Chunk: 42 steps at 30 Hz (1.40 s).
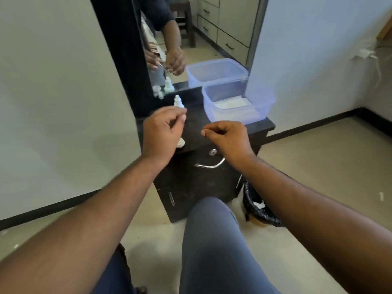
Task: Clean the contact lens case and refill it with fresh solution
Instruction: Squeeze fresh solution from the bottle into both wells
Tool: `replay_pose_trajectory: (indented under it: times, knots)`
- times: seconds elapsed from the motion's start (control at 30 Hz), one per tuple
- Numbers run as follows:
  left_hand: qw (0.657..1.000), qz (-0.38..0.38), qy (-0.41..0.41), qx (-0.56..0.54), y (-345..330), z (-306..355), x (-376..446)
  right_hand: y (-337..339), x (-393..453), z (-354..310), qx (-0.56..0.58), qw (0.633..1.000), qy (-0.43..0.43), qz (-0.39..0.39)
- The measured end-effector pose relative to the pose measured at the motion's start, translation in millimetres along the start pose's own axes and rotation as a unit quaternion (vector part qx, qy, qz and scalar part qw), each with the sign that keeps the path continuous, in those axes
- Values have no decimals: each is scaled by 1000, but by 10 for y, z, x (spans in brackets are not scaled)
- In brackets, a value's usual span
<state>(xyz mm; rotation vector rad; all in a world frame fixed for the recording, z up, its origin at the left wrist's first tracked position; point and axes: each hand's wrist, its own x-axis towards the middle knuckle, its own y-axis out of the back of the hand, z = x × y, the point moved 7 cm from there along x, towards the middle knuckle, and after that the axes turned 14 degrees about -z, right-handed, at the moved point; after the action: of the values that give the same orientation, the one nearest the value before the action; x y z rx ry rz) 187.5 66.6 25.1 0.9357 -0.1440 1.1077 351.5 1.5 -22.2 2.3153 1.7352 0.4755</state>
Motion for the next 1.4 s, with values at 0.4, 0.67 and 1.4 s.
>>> replay_pose_trajectory:
  times: [0.4,0.67,1.4]
  knots:
    - [971,-134,174,-97,-71,-776,669,-608,1077,195,3,998,-45,-41]
    - [965,-149,113,-186,143,-430,580,-560,704,-217,76,991,64,-92]
    - [934,-133,198,-267,527,-462,-582,-1107,-170,-245,193,964,53,-172]
